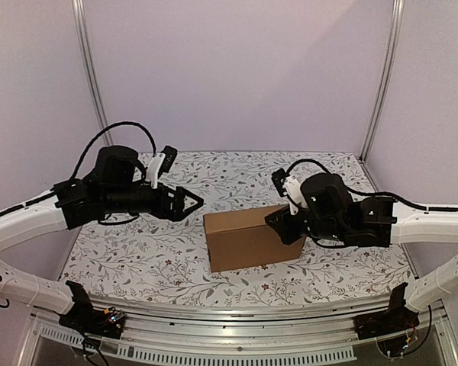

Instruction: Fold the paper box

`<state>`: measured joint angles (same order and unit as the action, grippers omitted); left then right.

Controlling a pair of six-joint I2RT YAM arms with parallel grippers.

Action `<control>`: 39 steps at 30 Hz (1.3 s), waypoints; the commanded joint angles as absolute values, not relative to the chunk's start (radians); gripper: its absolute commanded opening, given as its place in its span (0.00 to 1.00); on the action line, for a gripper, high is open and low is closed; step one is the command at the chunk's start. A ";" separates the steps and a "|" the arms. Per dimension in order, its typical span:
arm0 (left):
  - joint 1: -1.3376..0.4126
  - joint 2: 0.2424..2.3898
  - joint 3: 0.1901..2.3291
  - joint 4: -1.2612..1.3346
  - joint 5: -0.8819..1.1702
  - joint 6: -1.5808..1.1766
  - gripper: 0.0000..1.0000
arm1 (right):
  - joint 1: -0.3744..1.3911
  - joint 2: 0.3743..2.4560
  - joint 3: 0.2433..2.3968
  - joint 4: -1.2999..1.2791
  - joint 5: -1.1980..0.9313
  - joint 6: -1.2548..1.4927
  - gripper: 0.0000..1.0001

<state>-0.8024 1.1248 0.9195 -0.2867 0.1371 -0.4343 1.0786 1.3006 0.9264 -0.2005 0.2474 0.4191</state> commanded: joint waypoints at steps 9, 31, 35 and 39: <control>-0.667 1.241 0.962 -0.288 0.145 -0.482 1.00 | 1.079 1.114 0.954 -0.505 0.449 0.311 0.63; -0.690 1.580 1.177 -0.257 0.295 -0.541 0.99 | 1.113 0.903 0.496 -0.408 0.321 0.791 0.99; -0.703 1.605 1.190 -0.253 0.310 -0.547 0.98 | 1.189 1.036 0.503 -0.294 0.394 0.832 0.99; -0.714 1.628 1.186 -0.248 0.323 -0.558 0.98 | 1.289 1.213 0.542 -0.221 0.510 0.816 0.99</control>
